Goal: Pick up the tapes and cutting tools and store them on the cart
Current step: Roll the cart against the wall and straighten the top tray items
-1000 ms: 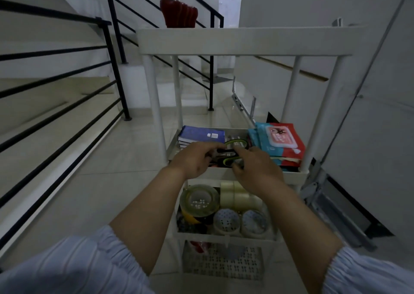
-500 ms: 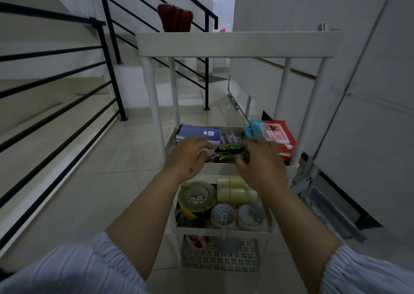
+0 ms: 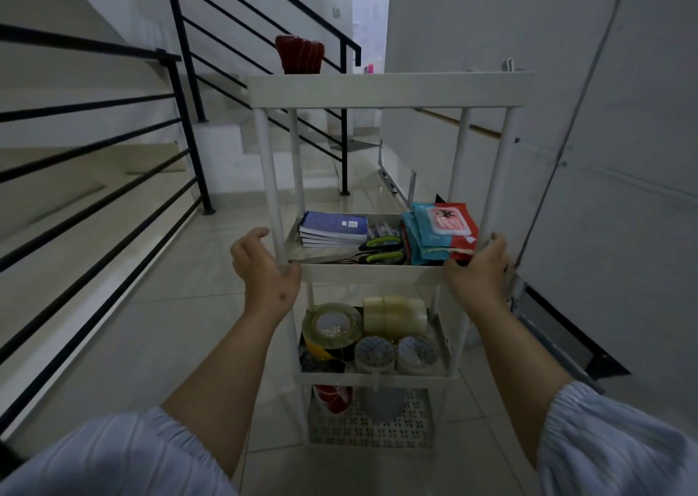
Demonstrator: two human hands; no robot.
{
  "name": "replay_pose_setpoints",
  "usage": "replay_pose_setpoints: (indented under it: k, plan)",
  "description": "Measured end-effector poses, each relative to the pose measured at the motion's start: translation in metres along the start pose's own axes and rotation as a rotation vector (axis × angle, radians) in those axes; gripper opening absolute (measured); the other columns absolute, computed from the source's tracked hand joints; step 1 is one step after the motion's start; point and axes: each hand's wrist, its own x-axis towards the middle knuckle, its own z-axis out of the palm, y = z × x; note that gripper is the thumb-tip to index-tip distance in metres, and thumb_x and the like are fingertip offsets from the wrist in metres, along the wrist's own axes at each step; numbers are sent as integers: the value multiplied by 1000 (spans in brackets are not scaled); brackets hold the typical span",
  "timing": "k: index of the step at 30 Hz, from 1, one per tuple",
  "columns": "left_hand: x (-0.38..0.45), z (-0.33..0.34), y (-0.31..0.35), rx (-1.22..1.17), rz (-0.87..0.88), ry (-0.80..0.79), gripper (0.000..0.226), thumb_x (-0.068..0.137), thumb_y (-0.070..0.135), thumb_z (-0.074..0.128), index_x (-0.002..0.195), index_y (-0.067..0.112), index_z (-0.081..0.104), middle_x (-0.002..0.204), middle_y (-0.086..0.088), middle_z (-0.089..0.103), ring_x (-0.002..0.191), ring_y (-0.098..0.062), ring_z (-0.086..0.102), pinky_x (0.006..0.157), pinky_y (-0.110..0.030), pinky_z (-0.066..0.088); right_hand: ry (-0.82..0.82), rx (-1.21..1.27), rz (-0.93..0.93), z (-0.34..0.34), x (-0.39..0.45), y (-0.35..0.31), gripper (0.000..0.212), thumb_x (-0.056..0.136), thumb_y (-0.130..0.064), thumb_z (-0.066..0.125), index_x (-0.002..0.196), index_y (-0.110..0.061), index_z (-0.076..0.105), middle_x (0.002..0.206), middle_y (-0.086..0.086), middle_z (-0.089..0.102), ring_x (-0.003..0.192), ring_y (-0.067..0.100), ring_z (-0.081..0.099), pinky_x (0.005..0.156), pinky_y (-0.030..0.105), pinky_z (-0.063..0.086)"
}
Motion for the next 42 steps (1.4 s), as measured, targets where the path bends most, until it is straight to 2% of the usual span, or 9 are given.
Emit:
replay_pose_setpoints:
  k: [3,6,11,14,19,24,32,37,42]
  plan:
    - [3,2,-16,-71,-130,-255,55,82,21,60,126,-3,37,124,-19,43,111,-28,47,91,-33,40,-20,39,-76,-3,3,6,41,85,-4,57,121,-5,38,125,18,47,95,20,49,74,31,42]
    - [5,1,-26,14,-143,-346,39,93,23,48,124,-1,42,119,-18,58,106,-32,56,84,-34,44,-3,90,-100,-6,9,11,28,90,-7,51,117,-4,44,119,15,51,95,19,52,74,32,46]
    - [7,-1,-25,-26,-115,-370,33,97,24,39,123,6,46,114,-19,60,93,-25,54,76,-27,38,-181,176,-90,-11,12,27,45,85,-11,61,125,-16,39,120,6,48,97,14,55,75,25,50]
    - [8,-4,-27,-123,-153,-397,40,97,27,38,135,15,39,128,-14,54,111,-28,54,96,-35,44,-394,273,-133,-18,12,37,66,79,2,64,131,-17,29,105,-11,50,87,-4,51,59,11,49]
    - [9,1,-27,-138,-233,-372,43,97,30,37,137,16,36,133,-15,50,119,-32,49,104,-45,41,-353,222,-184,-15,18,48,72,80,-1,65,136,-24,26,118,-8,46,108,11,47,88,36,46]
    - [11,2,-27,-99,-208,-362,30,97,26,38,123,14,46,105,-9,56,107,-36,56,90,-41,46,-367,221,-192,-17,23,51,73,79,-3,66,136,-27,27,122,-12,45,111,8,46,85,33,46]
    - [22,-7,-14,-53,-145,-355,29,94,11,46,121,3,47,105,-4,51,95,-17,47,78,-24,36,-344,186,-93,-16,17,39,77,78,0,66,135,-30,24,120,-6,46,113,15,48,96,44,46]
    - [24,-14,-18,-103,-174,-399,30,92,12,51,120,2,49,109,-7,56,97,-21,52,82,-29,43,-318,188,-47,-14,10,27,78,77,6,64,137,-18,21,133,12,44,122,30,47,99,54,44]
    - [31,-18,-17,-84,-181,-435,27,90,12,53,115,1,52,104,-8,56,95,-20,52,85,-37,48,-296,151,-43,-13,9,23,78,79,5,64,138,-18,19,128,7,44,119,26,48,99,51,44]
